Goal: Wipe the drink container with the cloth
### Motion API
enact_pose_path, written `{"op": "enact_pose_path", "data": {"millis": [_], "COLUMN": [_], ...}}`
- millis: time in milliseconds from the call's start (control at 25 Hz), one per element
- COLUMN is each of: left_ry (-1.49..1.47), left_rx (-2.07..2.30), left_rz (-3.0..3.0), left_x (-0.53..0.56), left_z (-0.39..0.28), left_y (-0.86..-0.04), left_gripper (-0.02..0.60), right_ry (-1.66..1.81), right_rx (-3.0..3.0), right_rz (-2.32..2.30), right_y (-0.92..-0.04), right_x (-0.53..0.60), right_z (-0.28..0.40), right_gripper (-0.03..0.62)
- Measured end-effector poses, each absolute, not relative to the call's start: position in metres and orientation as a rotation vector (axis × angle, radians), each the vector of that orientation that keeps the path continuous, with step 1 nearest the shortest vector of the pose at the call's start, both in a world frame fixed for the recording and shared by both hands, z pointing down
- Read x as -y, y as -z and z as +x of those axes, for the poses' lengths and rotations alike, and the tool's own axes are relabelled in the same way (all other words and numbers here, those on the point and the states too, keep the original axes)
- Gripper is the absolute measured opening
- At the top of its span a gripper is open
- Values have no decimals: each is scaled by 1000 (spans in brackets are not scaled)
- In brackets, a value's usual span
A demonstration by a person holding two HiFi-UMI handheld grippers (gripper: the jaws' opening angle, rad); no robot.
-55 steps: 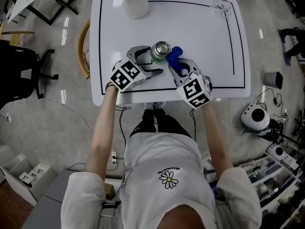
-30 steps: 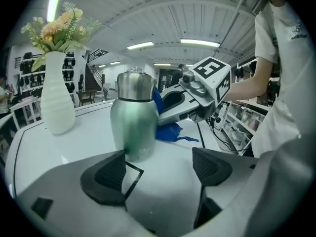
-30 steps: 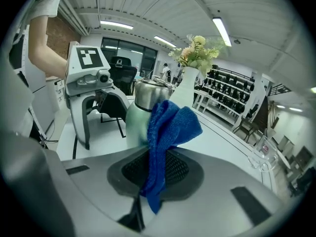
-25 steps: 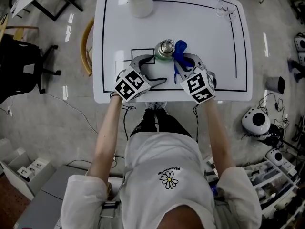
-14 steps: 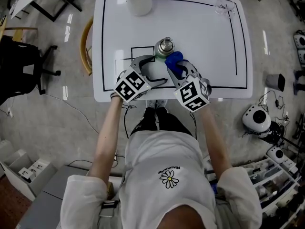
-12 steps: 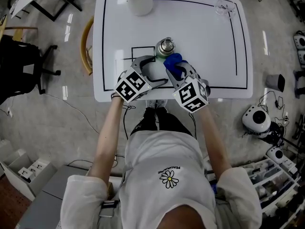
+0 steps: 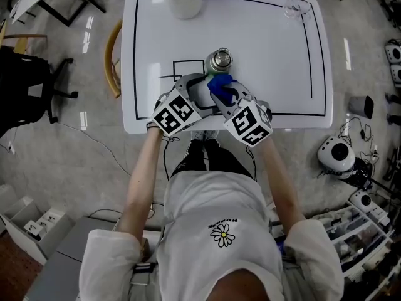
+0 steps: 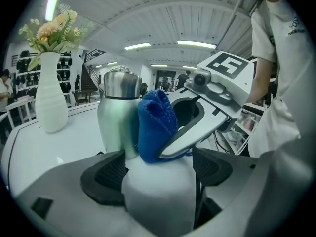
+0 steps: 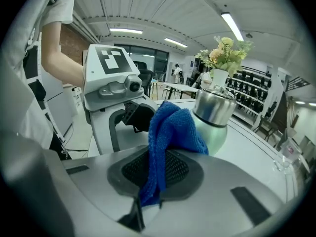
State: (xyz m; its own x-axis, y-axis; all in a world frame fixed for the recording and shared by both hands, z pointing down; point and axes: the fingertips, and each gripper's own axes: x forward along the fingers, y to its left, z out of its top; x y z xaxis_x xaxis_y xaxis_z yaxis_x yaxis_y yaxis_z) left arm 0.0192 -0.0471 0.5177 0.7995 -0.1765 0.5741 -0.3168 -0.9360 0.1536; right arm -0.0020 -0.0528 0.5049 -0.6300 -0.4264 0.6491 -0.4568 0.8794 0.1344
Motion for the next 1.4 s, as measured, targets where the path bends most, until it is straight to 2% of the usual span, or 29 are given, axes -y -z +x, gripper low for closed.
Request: {"op": "enact_pose_path", "data": {"millis": [200,400,640,1400], "left_ry": [-989,-846,-761,-800], "left_rx": [289,398,511,536], "left_rz": [2797,2788,2792,2781], "left_x": [37,48,85,93], "left_z": [23,11,5,17], "left_y": [-525,-508,-494,-497], "left_gripper": [410,410,410,410], "right_ry": [-82,-88,-16,-112], "right_rx": [2362,2428,2461,2544], "right_rz": [610,699,897,900], "right_y": [-503,-470,-431,-432], "right_x": [50,47,96,91], "right_z": [-7,17,63,48], "right_gripper": [43,43,43,43]}}
